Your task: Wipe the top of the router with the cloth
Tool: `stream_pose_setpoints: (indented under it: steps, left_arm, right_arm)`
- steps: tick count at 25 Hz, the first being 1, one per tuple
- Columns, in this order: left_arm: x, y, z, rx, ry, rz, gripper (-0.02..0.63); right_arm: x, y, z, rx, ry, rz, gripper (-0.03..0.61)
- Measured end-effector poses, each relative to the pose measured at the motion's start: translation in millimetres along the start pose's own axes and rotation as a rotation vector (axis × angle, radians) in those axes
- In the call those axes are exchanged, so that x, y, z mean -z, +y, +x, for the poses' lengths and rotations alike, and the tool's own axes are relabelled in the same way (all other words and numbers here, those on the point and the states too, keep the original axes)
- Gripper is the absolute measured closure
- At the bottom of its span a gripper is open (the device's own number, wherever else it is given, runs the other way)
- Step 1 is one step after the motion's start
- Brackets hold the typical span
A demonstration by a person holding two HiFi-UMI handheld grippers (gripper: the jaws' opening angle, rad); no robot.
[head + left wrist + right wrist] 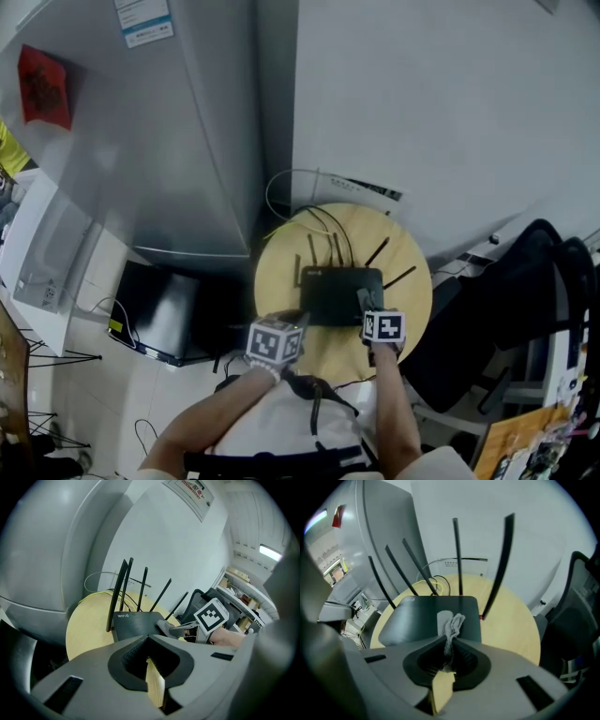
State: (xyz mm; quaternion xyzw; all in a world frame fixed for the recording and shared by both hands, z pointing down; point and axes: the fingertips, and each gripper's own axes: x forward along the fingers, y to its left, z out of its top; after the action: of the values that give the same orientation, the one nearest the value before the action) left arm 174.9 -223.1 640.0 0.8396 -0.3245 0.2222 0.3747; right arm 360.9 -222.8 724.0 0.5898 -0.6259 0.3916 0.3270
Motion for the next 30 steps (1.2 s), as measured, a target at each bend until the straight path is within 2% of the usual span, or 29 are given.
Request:
stream_pose_setpoints:
  steps: [7,10,13,16,21,30]
  left_arm:
    - [1,-9,9,0.015,0.011,0.01,0.615]
    - [1,-10,11,0.01,0.006,0.009,0.615]
    - [2,-7,11,-0.002,0.006,0.005,0.615]
    - [7,1,9,-0.022,0.015,-0.002,0.615]
    - [16,13,-1,-0.047,0.014,-0.051,0.615]
    - [28,27,-18,-0.08,0.008,-0.075,0.615]
  right_arm:
    - [18,-50,-12,0.067,-0.007,0.08,0.541]
    - [21,-57,-20,0.088,-0.038,0.101,0.541]
    - [31,-49,-18,0.071,-0.033,0.114,0.541]
    - [37,-31,-16,0.048,-0.025,0.097,0.541]
    - [38,23,-12,-0.028,-0.009,0.026,0.541]
    - [33,114,0,-0.15,0.009,-0.141,0.541]
